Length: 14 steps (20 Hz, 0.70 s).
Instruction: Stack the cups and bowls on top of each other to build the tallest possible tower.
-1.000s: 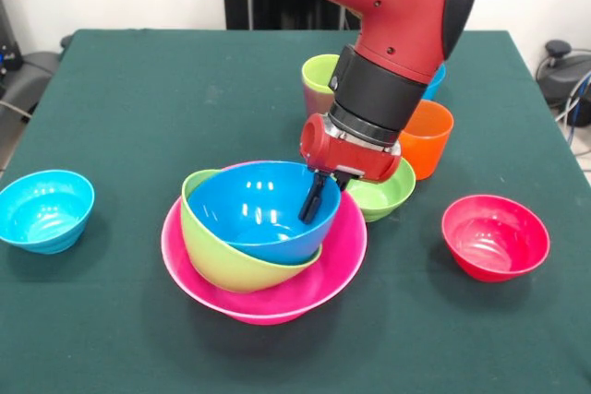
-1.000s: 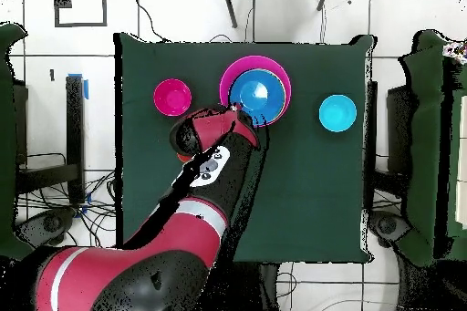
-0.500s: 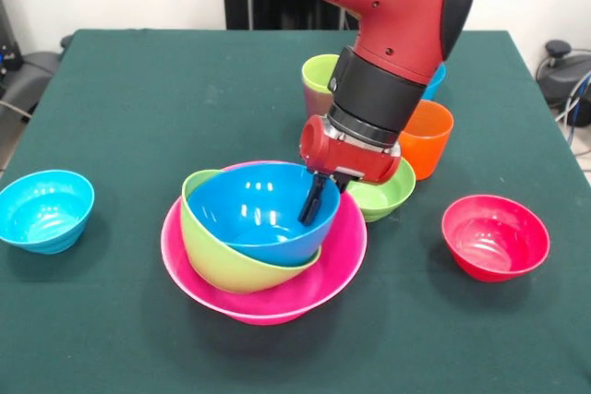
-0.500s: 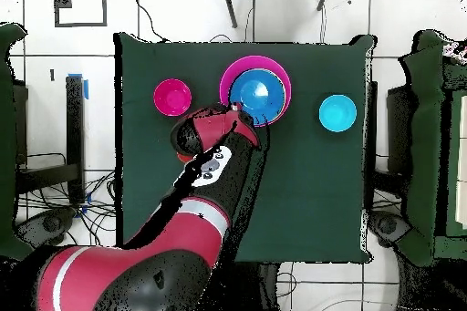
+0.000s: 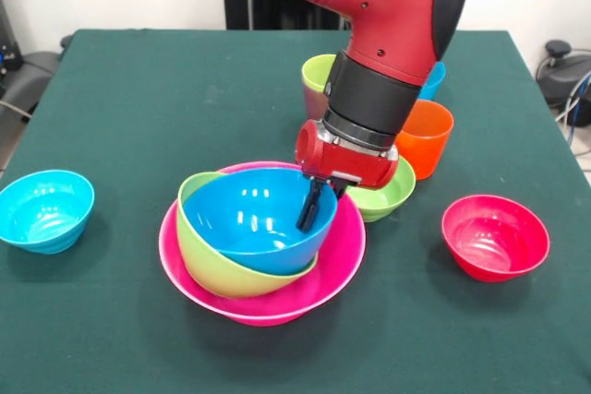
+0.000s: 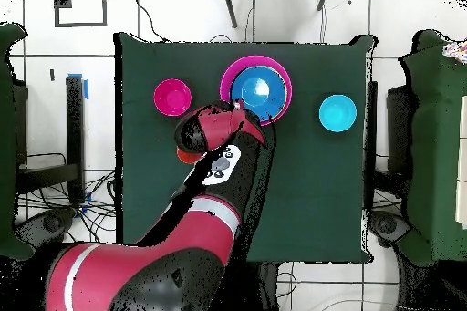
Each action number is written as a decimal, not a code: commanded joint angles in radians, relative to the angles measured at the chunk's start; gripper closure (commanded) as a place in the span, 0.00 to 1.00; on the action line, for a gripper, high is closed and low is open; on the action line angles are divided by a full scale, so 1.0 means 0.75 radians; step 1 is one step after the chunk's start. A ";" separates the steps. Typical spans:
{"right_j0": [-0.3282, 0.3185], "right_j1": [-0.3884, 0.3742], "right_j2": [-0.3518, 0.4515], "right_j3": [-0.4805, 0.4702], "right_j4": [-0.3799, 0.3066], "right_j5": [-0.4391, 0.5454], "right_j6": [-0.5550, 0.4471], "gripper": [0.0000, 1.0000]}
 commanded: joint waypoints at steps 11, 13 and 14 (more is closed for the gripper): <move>-0.061 0.046 0.232 0.057 -0.084 -0.019 0.060 0.00; -0.063 0.046 0.234 0.057 -0.083 -0.015 0.060 0.00; -0.068 0.044 0.241 0.062 -0.086 -0.022 0.058 0.00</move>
